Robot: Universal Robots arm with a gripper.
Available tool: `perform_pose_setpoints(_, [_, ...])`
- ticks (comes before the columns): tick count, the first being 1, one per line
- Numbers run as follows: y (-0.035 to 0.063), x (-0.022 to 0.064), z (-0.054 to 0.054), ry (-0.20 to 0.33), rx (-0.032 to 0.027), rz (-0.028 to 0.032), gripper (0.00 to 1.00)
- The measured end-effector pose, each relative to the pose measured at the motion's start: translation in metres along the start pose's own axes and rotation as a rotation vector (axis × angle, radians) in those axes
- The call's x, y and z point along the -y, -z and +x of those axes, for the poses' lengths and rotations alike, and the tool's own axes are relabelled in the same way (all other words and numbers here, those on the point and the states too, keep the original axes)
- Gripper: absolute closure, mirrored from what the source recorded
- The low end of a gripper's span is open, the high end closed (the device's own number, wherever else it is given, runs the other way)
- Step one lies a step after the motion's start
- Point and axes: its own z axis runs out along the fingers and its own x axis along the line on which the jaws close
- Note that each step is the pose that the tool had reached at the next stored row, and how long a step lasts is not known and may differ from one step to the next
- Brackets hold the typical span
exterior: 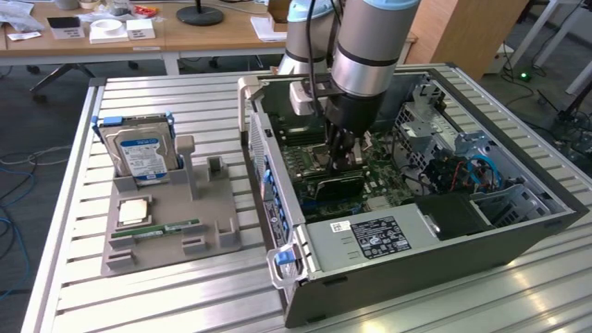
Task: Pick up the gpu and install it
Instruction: 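Press down on the gpu until it lock into place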
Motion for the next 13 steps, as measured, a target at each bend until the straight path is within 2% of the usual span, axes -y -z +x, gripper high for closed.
perform_pose_setpoints(5, [0.0111, 0.0009, 0.000, 0.000, 0.0000, 0.0000, 0.89])
perform_pose_setpoints(13, [0.0344, 0.0017, -0.002, 0.000, 0.0000, 0.0000, 0.89])
